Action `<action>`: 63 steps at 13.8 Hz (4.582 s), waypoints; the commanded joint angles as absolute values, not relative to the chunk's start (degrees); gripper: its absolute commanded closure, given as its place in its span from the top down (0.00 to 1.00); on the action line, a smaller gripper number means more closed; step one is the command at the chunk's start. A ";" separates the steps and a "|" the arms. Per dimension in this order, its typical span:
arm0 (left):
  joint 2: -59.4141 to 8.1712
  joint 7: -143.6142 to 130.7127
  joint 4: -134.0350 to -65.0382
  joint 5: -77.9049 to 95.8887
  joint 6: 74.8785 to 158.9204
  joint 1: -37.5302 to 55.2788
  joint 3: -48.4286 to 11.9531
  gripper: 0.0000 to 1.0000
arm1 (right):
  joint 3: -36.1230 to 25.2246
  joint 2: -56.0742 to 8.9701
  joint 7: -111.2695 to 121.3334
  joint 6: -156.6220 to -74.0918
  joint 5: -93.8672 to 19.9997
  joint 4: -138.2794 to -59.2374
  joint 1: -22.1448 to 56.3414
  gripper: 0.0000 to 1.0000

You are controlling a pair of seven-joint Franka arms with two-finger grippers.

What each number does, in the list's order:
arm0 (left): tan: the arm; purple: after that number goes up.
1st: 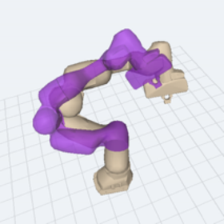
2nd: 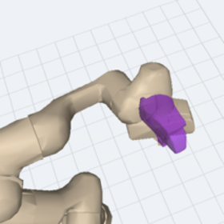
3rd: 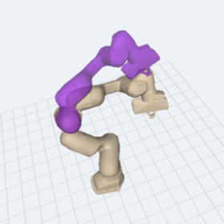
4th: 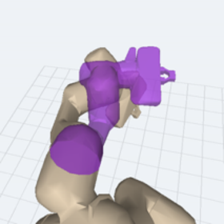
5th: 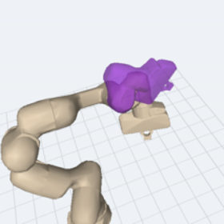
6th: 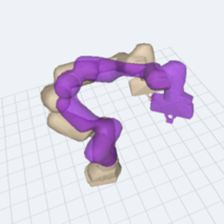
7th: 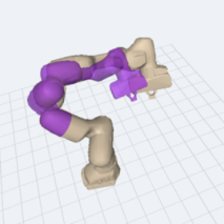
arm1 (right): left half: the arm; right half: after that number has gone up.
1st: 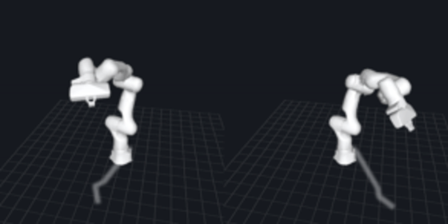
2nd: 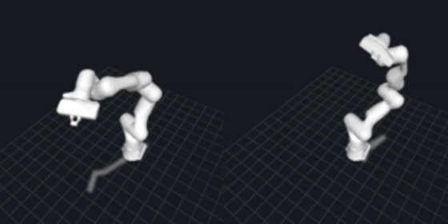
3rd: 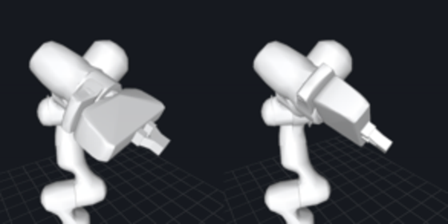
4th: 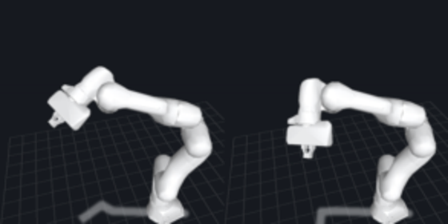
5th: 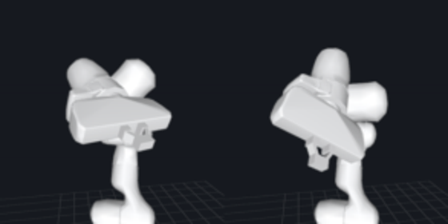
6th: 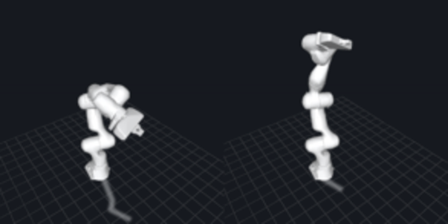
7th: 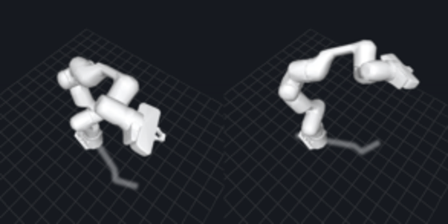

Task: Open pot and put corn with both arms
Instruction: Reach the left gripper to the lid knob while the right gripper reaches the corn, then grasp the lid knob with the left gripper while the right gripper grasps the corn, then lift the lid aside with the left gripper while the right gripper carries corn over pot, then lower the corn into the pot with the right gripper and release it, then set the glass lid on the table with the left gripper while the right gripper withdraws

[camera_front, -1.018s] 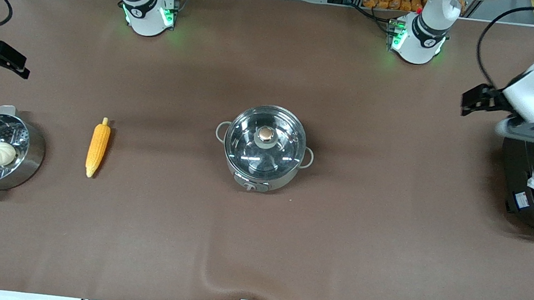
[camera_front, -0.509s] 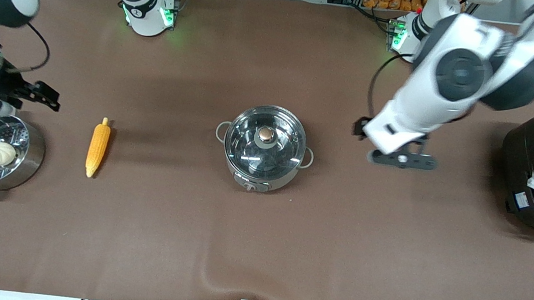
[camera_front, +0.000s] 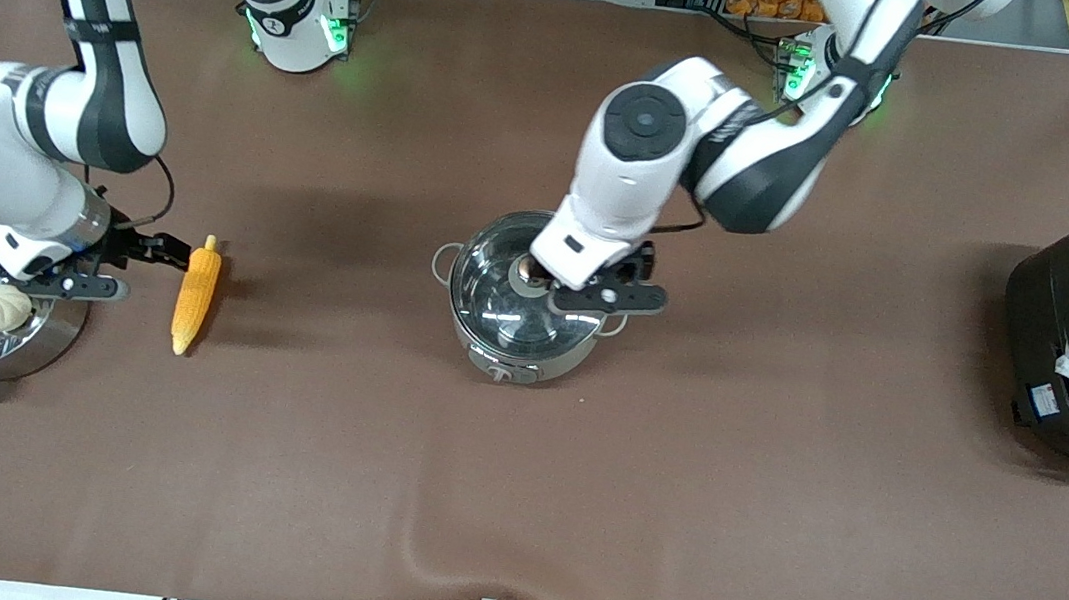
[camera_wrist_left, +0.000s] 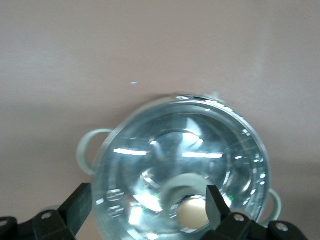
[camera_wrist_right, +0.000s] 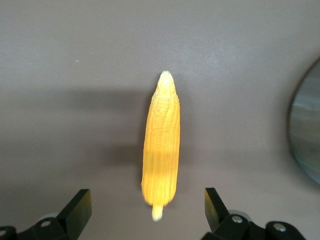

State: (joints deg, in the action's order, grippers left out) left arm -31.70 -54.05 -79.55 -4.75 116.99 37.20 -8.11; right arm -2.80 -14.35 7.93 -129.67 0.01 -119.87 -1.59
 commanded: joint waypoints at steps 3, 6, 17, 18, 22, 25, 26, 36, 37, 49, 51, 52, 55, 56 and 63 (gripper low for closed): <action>-36.56 -59.85 -77.25 -9.93 121.20 42.97 -7.29 1.00 | -2.90 -24.07 9.75 -143.24 -0.44 -121.47 -1.49 1.00; -37.00 -59.85 -77.52 -11.16 121.11 43.33 -7.38 1.00 | -2.90 -24.70 11.68 -143.70 -0.44 -121.46 -2.19 0.88; -35.52 -61.35 -77.70 -10.20 114.79 43.07 -7.73 0.00 | -2.64 -20.22 10.55 -121.94 -1.58 -109.10 2.71 0.13; -34.20 -61.35 -77.61 -10.20 113.48 42.72 -7.82 0.00 | -2.72 -20.30 9.24 -119.90 -1.58 -106.81 3.77 0.13; -27.35 -61.00 -77.69 -9.32 107.42 38.34 -7.65 0.00 | -2.55 -19.34 4.78 -119.01 -1.67 -104.95 10.70 0.14; -24.79 -60.47 -77.87 -8.44 105.47 29.65 -7.65 0.00 | -2.64 -19.51 -9.45 -115.15 -1.67 -100.39 21.58 0.09; -24.87 -59.77 -78.39 -8.35 105.38 26.23 -7.73 0.00 | -2.64 -19.60 -14.54 -114.61 -1.67 -99.24 25.45 0.09; -16.29 -35.33 -103.12 -5.10 123.16 4.57 -8.26 0.00 | -2.72 -30.48 -44.38 -124.18 -0.62 -90.44 48.07 0.21; -14.61 -35.33 -108.40 -5.01 129.49 4.40 -8.26 0.00 | -2.72 -31.80 -44.38 -124.28 -0.70 -88.70 48.16 0.35; -25.84 -29.71 -112.50 -6.50 144.93 4.66 -7.91 1.00 | -3.69 -23.83 -40.44 -112.94 -1.49 -87.89 35.80 1.00; -24.36 -29.97 -112.59 -6.59 144.50 4.48 -8.00 1.00 | -3.87 -20.41 -35.20 -111.98 -0.97 -88.94 30.52 1.00; -22.69 -29.97 -112.67 -6.59 144.06 4.48 -7.91 1.00 | -3.95 -19.00 -30.20 -110.23 -0.88 -88.77 27.45 1.00; -16.11 -28.75 -112.41 -6.59 136.96 4.40 -7.91 1.00 | -4.13 -13.38 -22.78 -101.46 -0.36 -88.68 19.88 1.00; -13.56 -27.70 -112.41 -6.59 135.02 4.39 -8.00 1.00 | -4.04 -11.45 -19.37 -97.68 0.69 -89.12 17.43 1.00; 0.17 -20.41 -104.27 -5.89 109.39 4.92 -8.26 1.00 | -3.96 0.69 -2.11 -85.79 0.35 -89.03 1.68 1.00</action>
